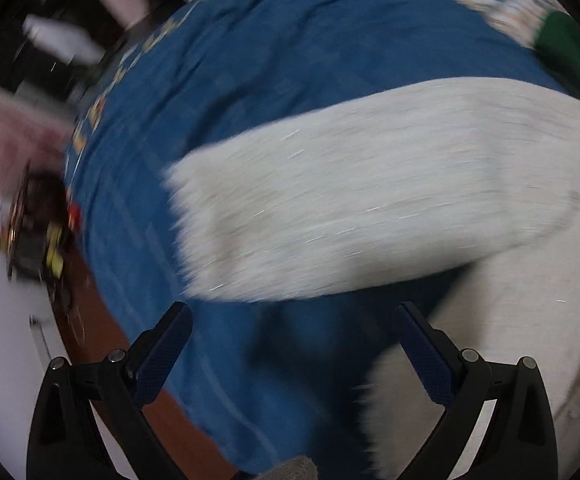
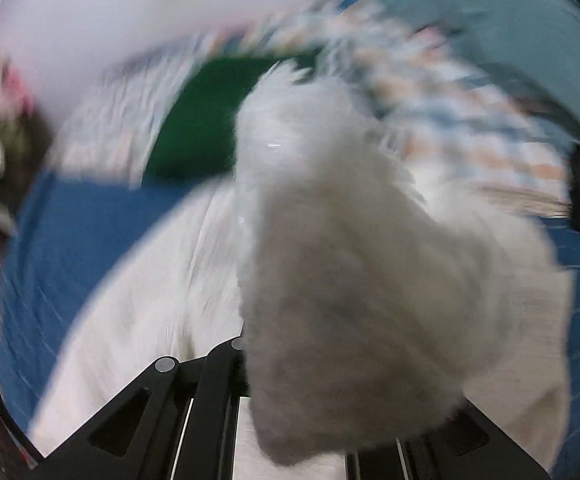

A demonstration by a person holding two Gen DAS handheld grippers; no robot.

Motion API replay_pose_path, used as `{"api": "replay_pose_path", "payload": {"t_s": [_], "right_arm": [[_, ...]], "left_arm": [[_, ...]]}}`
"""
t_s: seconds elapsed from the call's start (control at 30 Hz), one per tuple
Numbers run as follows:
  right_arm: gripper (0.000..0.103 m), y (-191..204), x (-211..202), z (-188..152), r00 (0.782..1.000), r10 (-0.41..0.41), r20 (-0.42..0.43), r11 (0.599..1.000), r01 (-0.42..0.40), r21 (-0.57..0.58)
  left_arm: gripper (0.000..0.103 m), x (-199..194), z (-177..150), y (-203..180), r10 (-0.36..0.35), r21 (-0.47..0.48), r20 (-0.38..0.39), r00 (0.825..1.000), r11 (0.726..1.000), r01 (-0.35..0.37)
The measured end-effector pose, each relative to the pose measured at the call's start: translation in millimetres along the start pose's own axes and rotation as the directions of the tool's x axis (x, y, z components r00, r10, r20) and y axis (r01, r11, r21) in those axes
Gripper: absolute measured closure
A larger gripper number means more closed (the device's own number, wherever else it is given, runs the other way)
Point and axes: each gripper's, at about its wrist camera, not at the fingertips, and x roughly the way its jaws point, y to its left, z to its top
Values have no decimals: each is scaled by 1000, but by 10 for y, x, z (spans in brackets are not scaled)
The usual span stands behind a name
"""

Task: Fold large clothes
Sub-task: 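Grasp the other sleeve cuff with the left gripper and lift it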

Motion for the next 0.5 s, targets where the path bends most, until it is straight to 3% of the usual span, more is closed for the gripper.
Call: {"api": "replay_pose_path", "payload": {"t_s": [0.07,0.1,0.13,0.17,0.23,0.3,0.4,0.43,0.5], "right_arm": [[89,384,532,-212,989,-35,-141,995,21,-98],[80,507,708,-295,980,-52,-191,991,27,-128],[67,573,805,-324,975,-64,-213,988,32,-150],[62,656,796,-372,977,-55,-205,985,20,-170],[36,685,641,-393,979,30,-201,987,-61,-148],[33,586,381,-404,966,156,-207,981,-176,-81],[33,348,-53,-511,941,284,-182,958,-287,12],[33,256,-112,-489,937,297,-183,955,-294,44],[33,99,-175,-476,934,298,-196,954,-281,108]], "left_arm": [[1,172,-29,213,-16,-55,-39,999,998,13],[1,221,-26,307,-33,-76,-51,998,997,29],[1,290,-20,401,-62,-105,-66,996,993,55],[1,308,-45,452,-84,-124,-71,994,989,75],[1,409,3,525,-161,-176,-79,984,974,145],[1,512,68,584,-233,-230,-91,968,951,208],[3,721,219,682,-362,-350,-84,928,883,313],[14,792,278,699,-388,-385,-78,918,861,331],[24,950,460,738,-409,-444,-65,910,829,341]]}}
